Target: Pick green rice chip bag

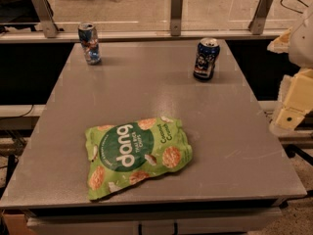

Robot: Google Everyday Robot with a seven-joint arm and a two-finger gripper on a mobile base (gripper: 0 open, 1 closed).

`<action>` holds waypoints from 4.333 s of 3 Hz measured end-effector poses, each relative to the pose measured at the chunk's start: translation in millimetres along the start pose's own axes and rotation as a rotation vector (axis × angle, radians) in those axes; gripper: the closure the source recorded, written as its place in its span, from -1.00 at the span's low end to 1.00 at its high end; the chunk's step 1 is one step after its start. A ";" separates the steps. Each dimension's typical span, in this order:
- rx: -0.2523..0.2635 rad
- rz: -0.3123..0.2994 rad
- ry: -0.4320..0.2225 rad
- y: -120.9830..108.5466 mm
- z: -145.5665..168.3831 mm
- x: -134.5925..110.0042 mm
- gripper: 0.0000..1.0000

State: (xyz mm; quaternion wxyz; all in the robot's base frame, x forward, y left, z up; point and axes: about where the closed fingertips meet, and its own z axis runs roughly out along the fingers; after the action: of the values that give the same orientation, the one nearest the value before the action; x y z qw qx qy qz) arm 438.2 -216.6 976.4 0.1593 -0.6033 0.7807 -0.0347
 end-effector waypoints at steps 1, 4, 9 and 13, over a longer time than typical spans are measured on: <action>0.000 0.000 0.000 0.0 0.0 0.0 -1.00; -0.255 -0.162 -0.316 35.1 97.5 -137.9 -1.00; -0.415 -0.218 -0.379 87.2 154.3 -165.0 0.27; -0.294 -0.055 -0.648 21.3 77.0 -147.0 1.00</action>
Offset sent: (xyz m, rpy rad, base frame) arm 0.0390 0.1095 -0.0594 0.2916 0.0994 0.2244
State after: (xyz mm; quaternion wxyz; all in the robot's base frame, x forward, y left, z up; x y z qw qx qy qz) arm 473.2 -60.1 928.7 0.3092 -0.6203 0.6696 0.2669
